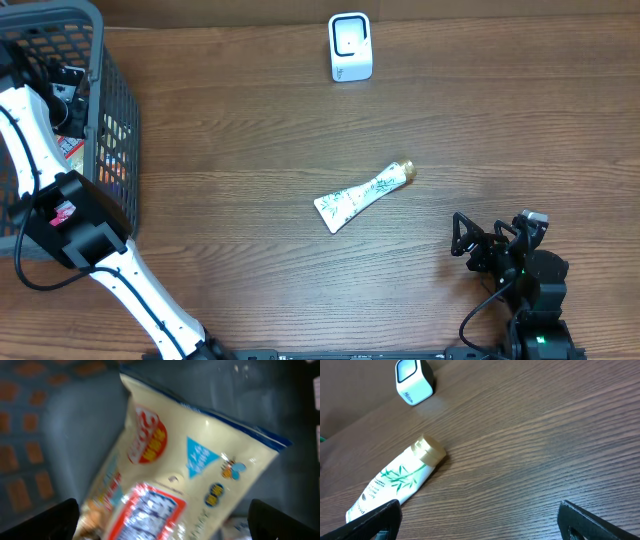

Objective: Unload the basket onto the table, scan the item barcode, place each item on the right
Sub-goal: 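Return the left gripper into the basket toward the cream snack bag, then grasp the cream snack bag with the left gripper and lift it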

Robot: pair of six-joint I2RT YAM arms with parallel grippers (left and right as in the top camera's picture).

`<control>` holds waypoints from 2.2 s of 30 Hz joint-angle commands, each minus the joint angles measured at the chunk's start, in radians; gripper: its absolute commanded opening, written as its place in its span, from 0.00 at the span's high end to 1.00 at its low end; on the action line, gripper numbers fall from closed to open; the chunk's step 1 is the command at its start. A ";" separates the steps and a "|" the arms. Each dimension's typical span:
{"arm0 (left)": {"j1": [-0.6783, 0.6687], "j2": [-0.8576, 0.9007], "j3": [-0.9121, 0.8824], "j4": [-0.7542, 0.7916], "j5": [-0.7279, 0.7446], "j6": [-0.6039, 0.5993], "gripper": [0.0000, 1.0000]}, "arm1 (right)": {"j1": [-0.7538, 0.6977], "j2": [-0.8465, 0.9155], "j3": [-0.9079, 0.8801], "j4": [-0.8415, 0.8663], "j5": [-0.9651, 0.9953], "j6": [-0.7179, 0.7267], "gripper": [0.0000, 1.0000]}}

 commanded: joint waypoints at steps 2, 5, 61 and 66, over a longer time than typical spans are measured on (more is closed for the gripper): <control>-0.004 0.026 0.000 0.062 0.001 0.093 0.00 | -0.001 0.000 -0.010 0.003 0.010 -0.003 0.00; -0.003 0.040 -0.005 0.092 0.005 0.103 0.00 | -0.001 0.000 -0.010 0.003 0.010 -0.003 0.00; 0.015 -0.378 0.326 0.000 0.562 -0.724 0.96 | -0.001 0.000 -0.010 0.006 -0.028 -0.002 0.00; -0.048 -0.454 0.326 -0.005 0.988 -0.724 0.96 | -0.001 0.000 -0.010 0.011 -0.028 -0.002 0.00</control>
